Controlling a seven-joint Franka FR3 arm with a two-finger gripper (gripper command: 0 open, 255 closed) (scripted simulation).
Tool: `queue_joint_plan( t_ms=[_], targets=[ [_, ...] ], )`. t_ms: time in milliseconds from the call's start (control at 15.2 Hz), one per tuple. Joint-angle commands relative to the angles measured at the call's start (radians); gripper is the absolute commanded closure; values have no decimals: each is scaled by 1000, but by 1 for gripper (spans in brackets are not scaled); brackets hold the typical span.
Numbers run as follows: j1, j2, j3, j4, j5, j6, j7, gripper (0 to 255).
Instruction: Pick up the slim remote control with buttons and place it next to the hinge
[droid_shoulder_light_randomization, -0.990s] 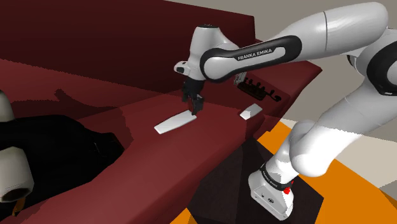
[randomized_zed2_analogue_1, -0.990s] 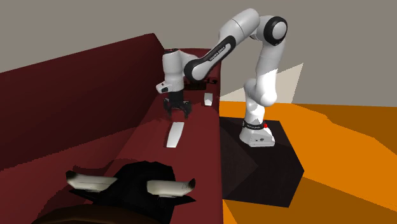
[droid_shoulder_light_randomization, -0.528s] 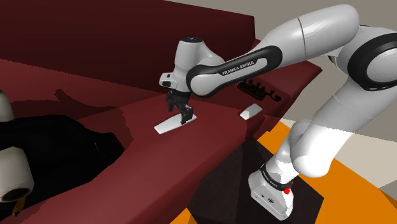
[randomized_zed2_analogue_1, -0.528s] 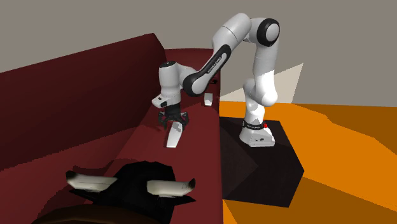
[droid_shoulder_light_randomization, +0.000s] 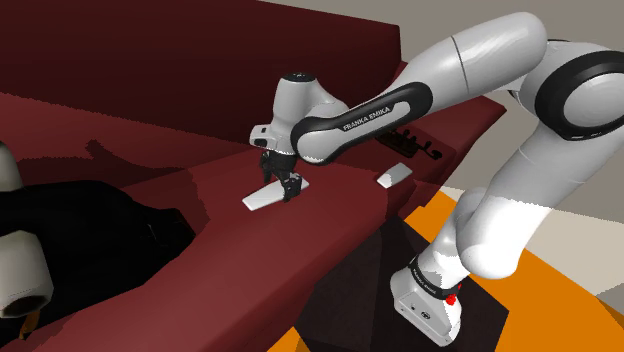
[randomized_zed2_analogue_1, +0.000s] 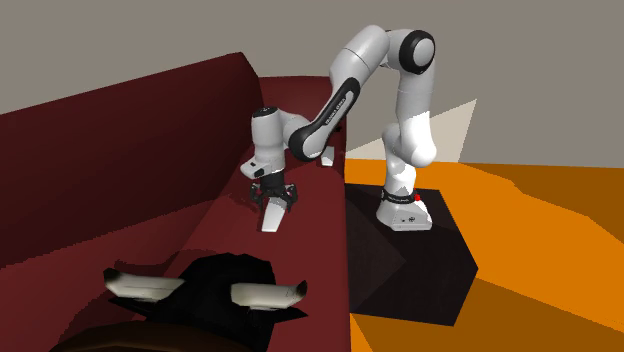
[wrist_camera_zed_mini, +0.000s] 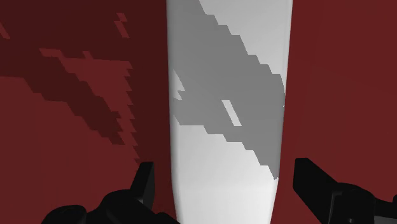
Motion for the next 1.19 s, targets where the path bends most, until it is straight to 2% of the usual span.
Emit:
queue_joint_plan(
  t_ms=[0,264,330,924,1122],
  targets=[
    [0,1,0,0,0,1,0,0],
    [0,1,0,0,0,1,0,0],
    [0,1,0,0,0,1,0,255],
    [0,1,0,0,0,1,0,255],
    [0,-26,0,14,5,-39,-4,255]
  ],
)
